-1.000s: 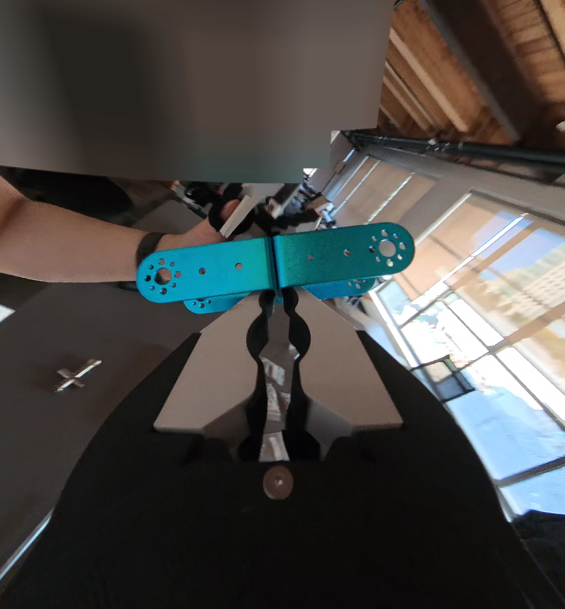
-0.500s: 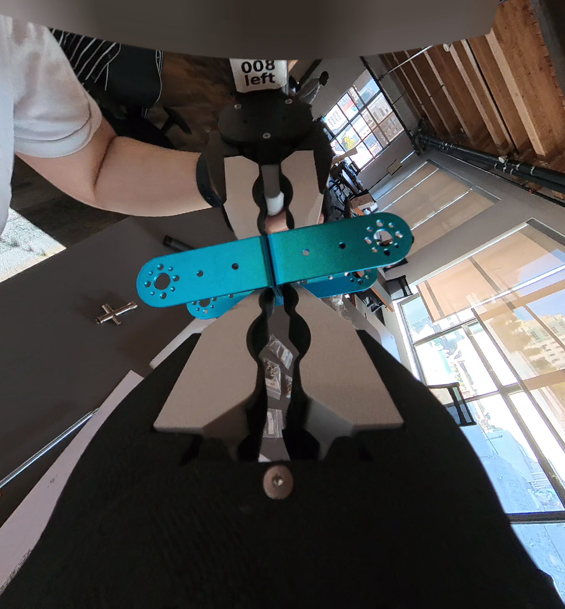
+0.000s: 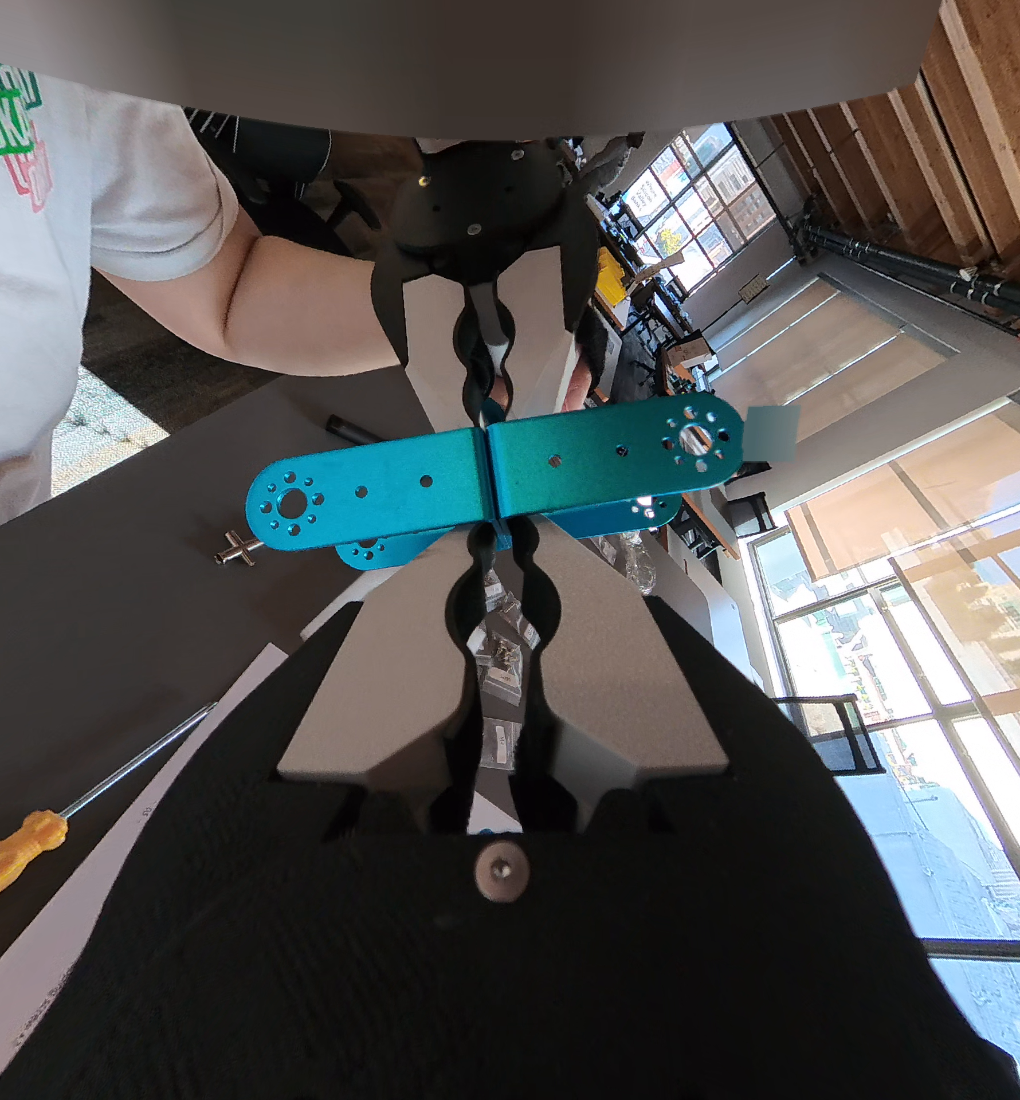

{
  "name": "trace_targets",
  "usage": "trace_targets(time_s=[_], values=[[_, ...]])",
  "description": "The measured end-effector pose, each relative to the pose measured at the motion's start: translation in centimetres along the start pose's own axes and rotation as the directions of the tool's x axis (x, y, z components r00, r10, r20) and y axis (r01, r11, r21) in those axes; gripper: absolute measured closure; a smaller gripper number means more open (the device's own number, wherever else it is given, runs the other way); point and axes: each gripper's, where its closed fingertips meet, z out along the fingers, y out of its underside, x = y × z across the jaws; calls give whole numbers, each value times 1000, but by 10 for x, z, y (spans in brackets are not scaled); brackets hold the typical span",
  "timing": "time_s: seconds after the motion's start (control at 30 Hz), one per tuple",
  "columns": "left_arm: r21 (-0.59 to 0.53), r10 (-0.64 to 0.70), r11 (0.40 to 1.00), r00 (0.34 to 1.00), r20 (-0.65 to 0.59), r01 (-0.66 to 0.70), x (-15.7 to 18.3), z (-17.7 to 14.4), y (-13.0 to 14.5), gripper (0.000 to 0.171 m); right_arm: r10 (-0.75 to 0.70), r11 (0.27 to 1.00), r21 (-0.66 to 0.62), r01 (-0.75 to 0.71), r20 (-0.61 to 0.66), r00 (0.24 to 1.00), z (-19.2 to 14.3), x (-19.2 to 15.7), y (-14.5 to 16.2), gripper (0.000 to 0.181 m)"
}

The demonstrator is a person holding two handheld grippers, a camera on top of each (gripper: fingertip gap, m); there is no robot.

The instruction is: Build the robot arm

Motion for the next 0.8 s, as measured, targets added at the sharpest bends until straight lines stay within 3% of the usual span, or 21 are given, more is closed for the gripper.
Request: trace_targets(time_s=[0.33,0.47,0.8], values=[[33,38,999,997,63,-40,3,2,0,170,70,998,-10,-69,47,996,-1,-3,2,177],[17,81,996,989,123,-84,3,4,4,170,28,999,-25,-27,33,999,-1,-2,7,176],[-2,116,993,984,136,-117,-2,2,-4,170,-76,996,-59,74,-25,997,-7,4,1,172]])
